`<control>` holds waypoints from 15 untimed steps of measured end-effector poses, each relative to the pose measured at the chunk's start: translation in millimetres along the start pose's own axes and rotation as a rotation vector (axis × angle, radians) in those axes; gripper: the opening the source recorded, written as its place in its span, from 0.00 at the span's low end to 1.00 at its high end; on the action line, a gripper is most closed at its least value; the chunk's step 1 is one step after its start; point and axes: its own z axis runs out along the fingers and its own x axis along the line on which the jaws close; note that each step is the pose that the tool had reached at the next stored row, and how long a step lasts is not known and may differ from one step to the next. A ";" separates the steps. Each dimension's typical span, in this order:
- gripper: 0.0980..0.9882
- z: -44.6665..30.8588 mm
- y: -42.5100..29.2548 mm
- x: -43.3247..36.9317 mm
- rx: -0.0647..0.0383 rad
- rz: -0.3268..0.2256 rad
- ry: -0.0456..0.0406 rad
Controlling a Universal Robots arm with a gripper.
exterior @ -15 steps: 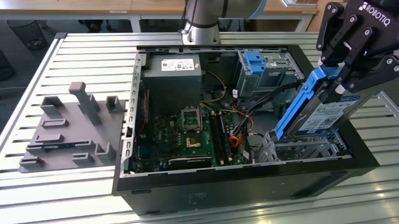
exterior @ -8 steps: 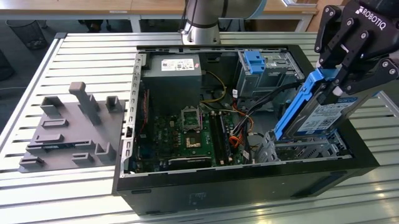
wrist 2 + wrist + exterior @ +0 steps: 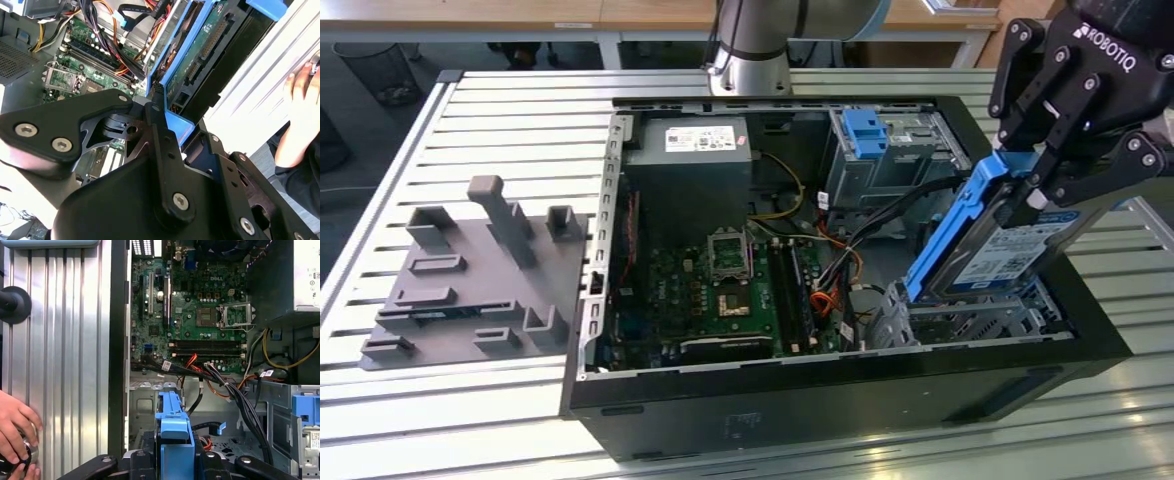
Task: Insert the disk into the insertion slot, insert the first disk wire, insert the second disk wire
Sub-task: 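Insert the disk into the insertion slot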
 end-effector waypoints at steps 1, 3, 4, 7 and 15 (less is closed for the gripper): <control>0.30 0.6 0.0 -0.1 0.000 0.000 -0.0001; 0.30 1.5 0.0 -0.3 0.000 0.000 -0.0003; 0.30 1.9 0.0 -0.3 0.000 0.000 -0.0003; 0.30 2.7 0.2 -0.5 0.000 0.000 -0.0002; 0.30 5.7 0.7 -0.9 0.000 0.004 -0.0011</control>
